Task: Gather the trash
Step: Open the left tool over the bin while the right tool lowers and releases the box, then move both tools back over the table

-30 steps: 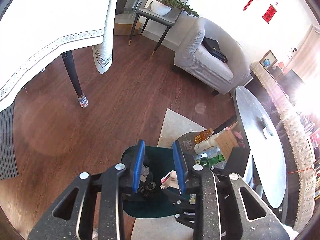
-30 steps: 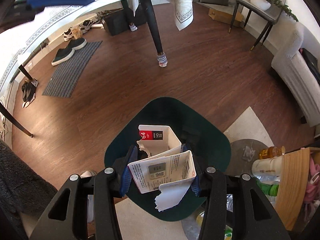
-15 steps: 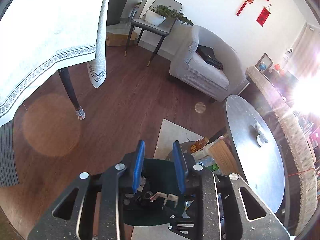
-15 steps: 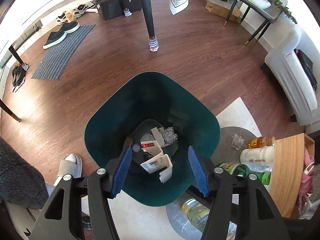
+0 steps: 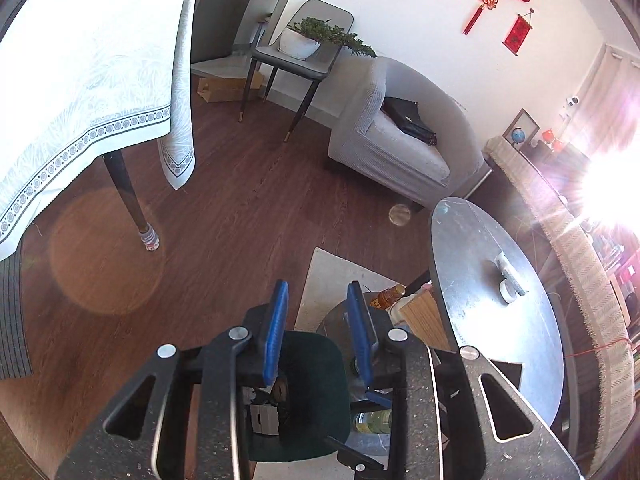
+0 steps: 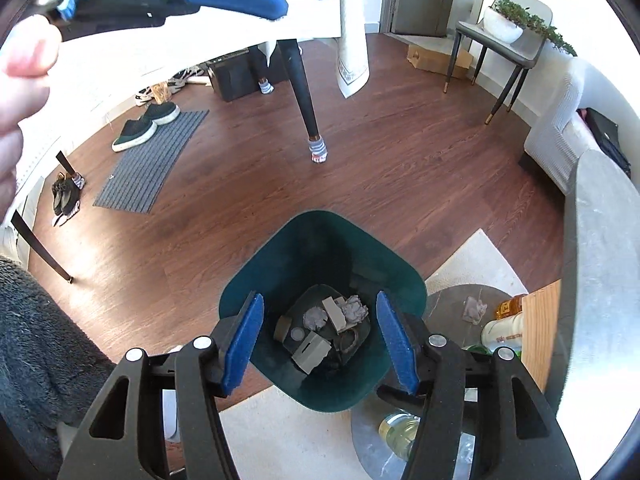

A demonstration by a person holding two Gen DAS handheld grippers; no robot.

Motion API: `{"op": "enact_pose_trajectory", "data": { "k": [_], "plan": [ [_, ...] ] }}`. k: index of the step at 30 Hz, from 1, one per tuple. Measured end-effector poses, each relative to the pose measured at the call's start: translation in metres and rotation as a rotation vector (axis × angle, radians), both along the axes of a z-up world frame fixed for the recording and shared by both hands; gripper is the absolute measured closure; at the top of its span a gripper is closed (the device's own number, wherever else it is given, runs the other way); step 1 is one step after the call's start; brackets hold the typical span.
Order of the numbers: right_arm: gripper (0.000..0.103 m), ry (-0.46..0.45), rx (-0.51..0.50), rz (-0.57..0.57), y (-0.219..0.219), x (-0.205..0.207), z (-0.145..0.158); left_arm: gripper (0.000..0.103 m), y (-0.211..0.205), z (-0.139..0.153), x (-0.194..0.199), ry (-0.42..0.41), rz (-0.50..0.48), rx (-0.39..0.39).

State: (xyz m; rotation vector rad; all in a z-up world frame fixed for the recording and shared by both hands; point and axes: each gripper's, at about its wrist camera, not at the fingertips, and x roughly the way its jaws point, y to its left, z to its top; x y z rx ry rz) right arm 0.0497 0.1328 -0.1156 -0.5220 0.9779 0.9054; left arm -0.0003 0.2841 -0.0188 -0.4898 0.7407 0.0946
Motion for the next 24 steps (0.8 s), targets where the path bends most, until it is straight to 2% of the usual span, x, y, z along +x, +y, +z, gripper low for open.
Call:
{"op": "enact_pose_trajectory", "data": {
  "k": [4, 10, 14, 24],
  "plan": [
    [0.043, -0.025, 0.058, -0.011, -0.009, 0.002, 0.025, 0.067, -0.007, 0.007, 0.002, -0.021, -0.006, 0.027],
    [0.043, -0.060, 0.121, -0.049, -0.029, 0.009, 0.053, 0.058, -0.021, 0.014, 0.006, -0.056, -0.034, 0.025],
    [0.043, -0.084, 0.145, -0.088, -0.049, 0.017, 0.066, 0.053, -0.033, 0.018, 0.011, -0.071, -0.050, 0.035],
    [0.043, -0.136, 0.175, -0.221, -0.110, 0.046, 0.087, 0.048, -0.073, 0.020, 0.031, -0.085, -0.106, 0.046]
  ]
}}
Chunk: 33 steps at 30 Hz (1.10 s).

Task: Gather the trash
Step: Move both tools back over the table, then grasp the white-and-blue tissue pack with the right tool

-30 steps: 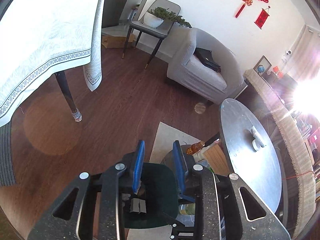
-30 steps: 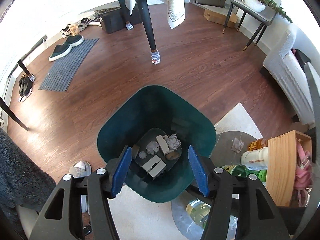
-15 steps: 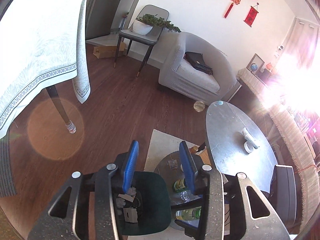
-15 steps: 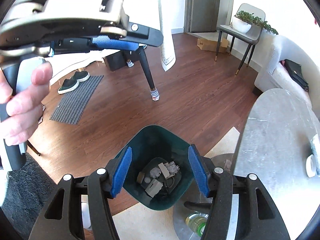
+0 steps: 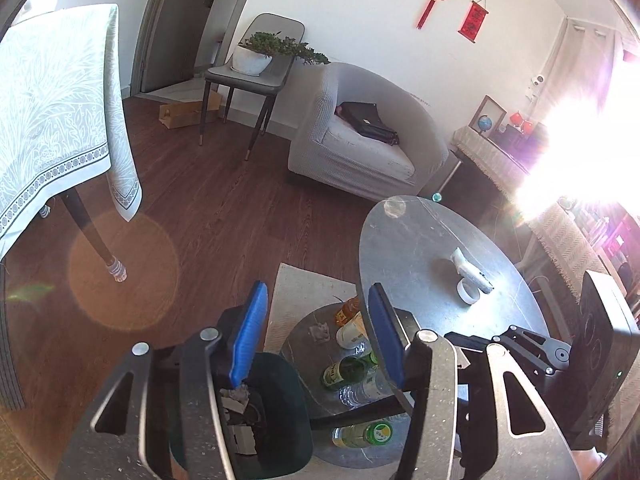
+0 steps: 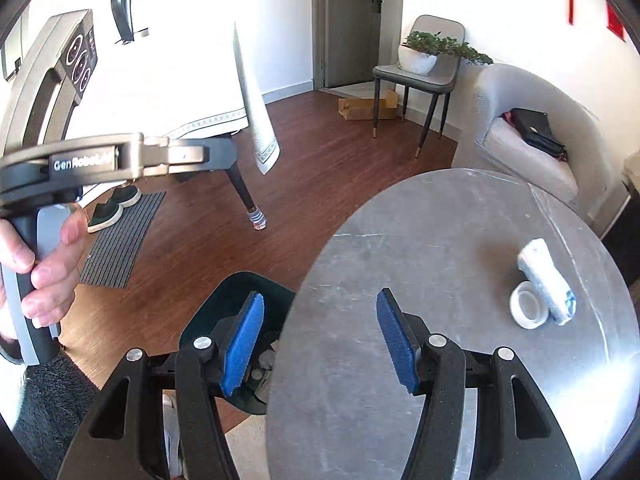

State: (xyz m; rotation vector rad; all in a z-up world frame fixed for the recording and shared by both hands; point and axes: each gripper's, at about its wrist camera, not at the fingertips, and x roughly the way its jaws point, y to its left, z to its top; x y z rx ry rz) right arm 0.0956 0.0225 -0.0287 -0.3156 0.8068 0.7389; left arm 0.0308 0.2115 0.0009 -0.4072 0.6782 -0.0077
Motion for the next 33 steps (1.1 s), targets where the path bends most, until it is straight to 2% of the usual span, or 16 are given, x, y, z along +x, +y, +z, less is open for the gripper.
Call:
{"op": "enact_pose_trajectory", "data": {
  "k": [9, 13, 17, 22, 29, 33],
  "plan": [
    [0.043, -0.050, 0.015, -0.121, -0.062, 0.020, 0.015, 0.045, -0.045, -0.007, 0.024, 0.022, -0.083, 0.007],
    [0.043, -0.078, 0.035, -0.174, -0.088, 0.033, 0.030, 0.042, -0.069, -0.009, 0.033, 0.020, -0.132, 0.045],
    [0.043, -0.081, 0.019, -0.218, -0.109, 0.047, 0.033, 0.041, -0.088, -0.015, 0.041, 0.034, -0.181, 0.046],
    [0.043, -0.074, -0.044, -0.209, -0.109, 0.072, 0.028, 0.040, -0.105, -0.019, 0.046, 0.042, -0.229, 0.063],
    [0.043, -0.037, -0.128, -0.182, -0.088, 0.107, 0.001, 0.040, -0.119, -0.022, 0.053, 0.053, -0.268, 0.057],
    [0.049, -0.020, -0.149, -0.194, -0.088, 0.120, -0.010, 0.038, -0.126, -0.026, 0.056, 0.066, -0.289, 0.046]
  ]
}}
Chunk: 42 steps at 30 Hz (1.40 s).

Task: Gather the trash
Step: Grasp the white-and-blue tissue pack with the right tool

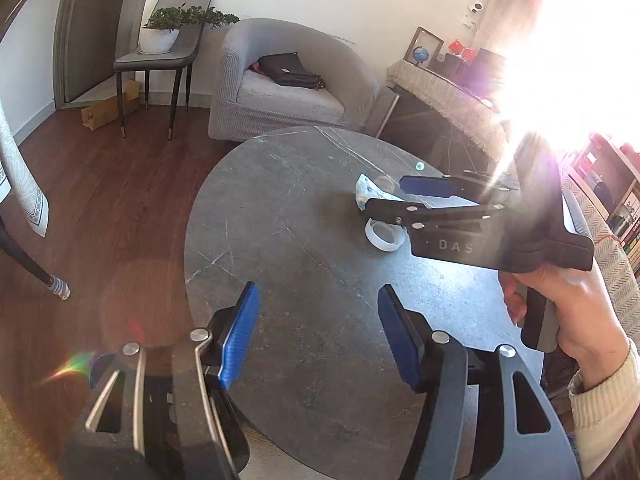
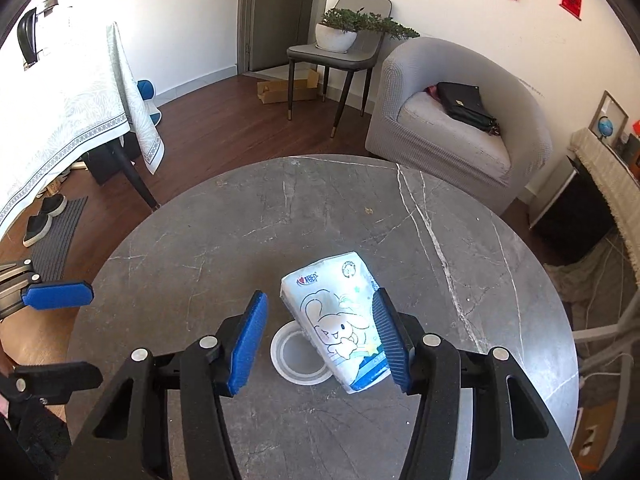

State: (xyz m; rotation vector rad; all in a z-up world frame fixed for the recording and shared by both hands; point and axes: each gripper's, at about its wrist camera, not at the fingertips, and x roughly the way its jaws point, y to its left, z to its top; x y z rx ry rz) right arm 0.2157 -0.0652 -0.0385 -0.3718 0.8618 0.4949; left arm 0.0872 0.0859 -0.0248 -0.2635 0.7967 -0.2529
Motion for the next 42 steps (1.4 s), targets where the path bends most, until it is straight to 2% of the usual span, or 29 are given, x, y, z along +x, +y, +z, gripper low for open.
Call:
{"op": "enact_pose_trajectory", "data": {
  "k": [4, 8, 15, 22, 27, 34, 37, 42],
  "plan": [
    [0.057, 0.031, 0.008, -0.001, -0.001, 0.007, -0.009, 0.038, -0.006, -0.001, 0.003, 0.001, -0.020, 0.002],
    [0.075, 0.051, 0.059, -0.009, -0.008, 0.009, -0.010, 0.037, -0.013, -0.003, 0.006, 0.003, -0.035, 0.002],
    [0.088, 0.129, 0.168, -0.009, -0.023, -0.001, -0.001, 0.035, -0.028, -0.004, 0.007, -0.008, -0.069, 0.022],
    [0.093, 0.151, 0.233, -0.016, -0.038, -0.025, 0.010, 0.035, -0.047, -0.006, 0.011, -0.008, -0.118, 0.049],
    [0.095, 0.126, 0.291, -0.054, -0.063, -0.041, 0.023, 0.035, -0.062, -0.008, 0.015, -0.013, -0.139, 0.080],
    [0.095, 0.111, 0.437, -0.125, -0.113, -0.058, 0.033, 0.035, -0.078, -0.012, 0.029, 0.003, -0.093, 0.110],
    [0.095, 0.106, 0.463, -0.133, -0.123, -0.061, 0.038, 0.036, -0.083, -0.012, 0.032, 0.016, -0.060, 0.154],
    [0.095, 0.113, 0.483, -0.137, -0.135, -0.067, 0.039, 0.038, -0.091, -0.012, 0.049, 0.044, -0.057, 0.215]
  ]
}}
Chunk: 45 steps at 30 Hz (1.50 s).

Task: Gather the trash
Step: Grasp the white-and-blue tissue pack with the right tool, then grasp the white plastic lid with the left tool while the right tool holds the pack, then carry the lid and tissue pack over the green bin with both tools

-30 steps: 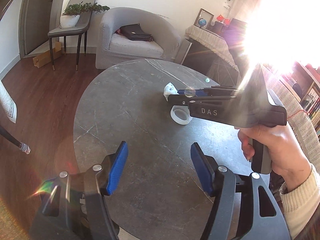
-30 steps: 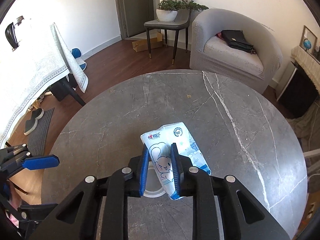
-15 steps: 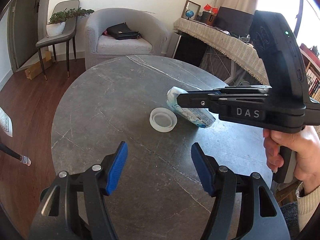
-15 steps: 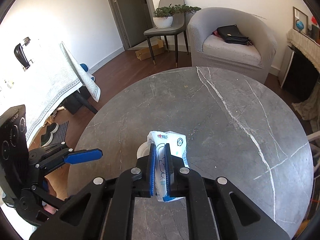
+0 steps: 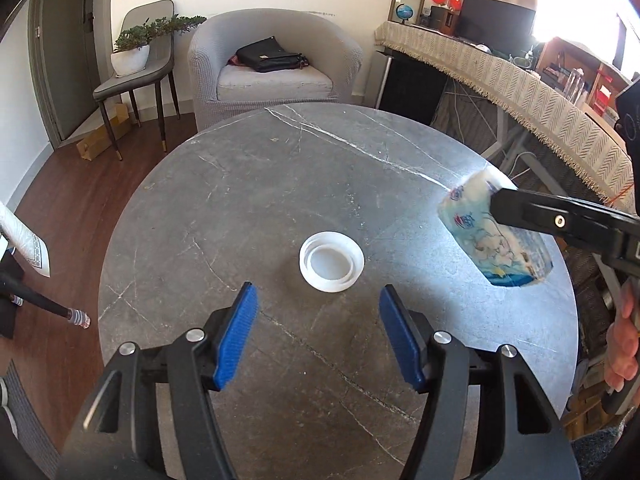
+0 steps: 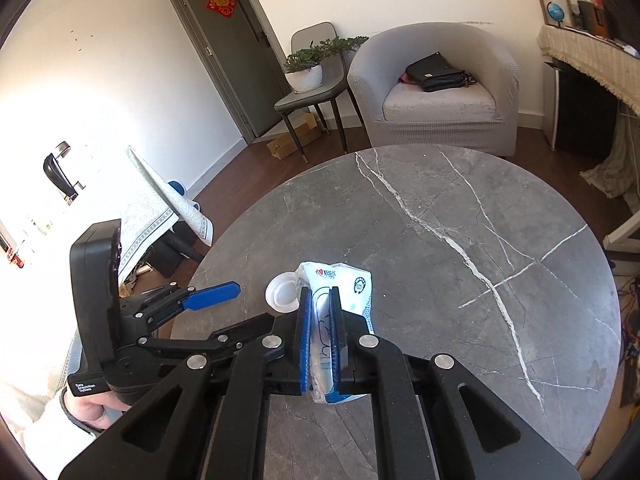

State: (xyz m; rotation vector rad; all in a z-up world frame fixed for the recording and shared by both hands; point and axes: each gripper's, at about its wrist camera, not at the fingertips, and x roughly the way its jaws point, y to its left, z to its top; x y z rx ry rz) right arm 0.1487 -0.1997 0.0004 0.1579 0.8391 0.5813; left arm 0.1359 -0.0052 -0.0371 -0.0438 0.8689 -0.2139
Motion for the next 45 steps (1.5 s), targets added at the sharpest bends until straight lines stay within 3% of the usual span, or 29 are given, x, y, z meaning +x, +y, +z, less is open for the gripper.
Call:
{"op": "enact_pose_trajectory", "data": {
  "k": [8, 13, 15, 19, 28, 37, 45],
  "plan": [
    [0.095, -0.014, 0.034, -0.002, -0.018, -0.008, 0.009, 0.043, -0.017, -0.009, 0.026, 0.069, -0.022, 0.088],
    [0.095, -0.005, 0.040, 0.007, -0.022, -0.010, 0.008, 0.050, -0.026, -0.012, 0.038, 0.096, -0.041, 0.098],
    [0.095, -0.011, 0.041, 0.015, -0.021, -0.011, 0.010, 0.060, -0.026, -0.011, 0.041, 0.100, -0.034, 0.107],
    [0.095, -0.013, 0.030, 0.032, -0.020, -0.014, 0.011, 0.061, -0.024, -0.007, 0.040, 0.096, -0.020, 0.096],
    [0.095, -0.018, 0.018, 0.049, -0.012, -0.018, 0.013, 0.061, -0.019, 0.006, 0.015, 0.073, -0.018, 0.094],
    [0.095, -0.012, -0.020, 0.097, 0.007, -0.025, 0.010, 0.061, 0.019, 0.017, -0.022, 0.051, 0.033, 0.017],
    [0.095, -0.004, -0.035, 0.107, 0.025, -0.021, 0.008, 0.061, 0.050, 0.019, -0.050, 0.032, 0.066, 0.008]
  ]
}}
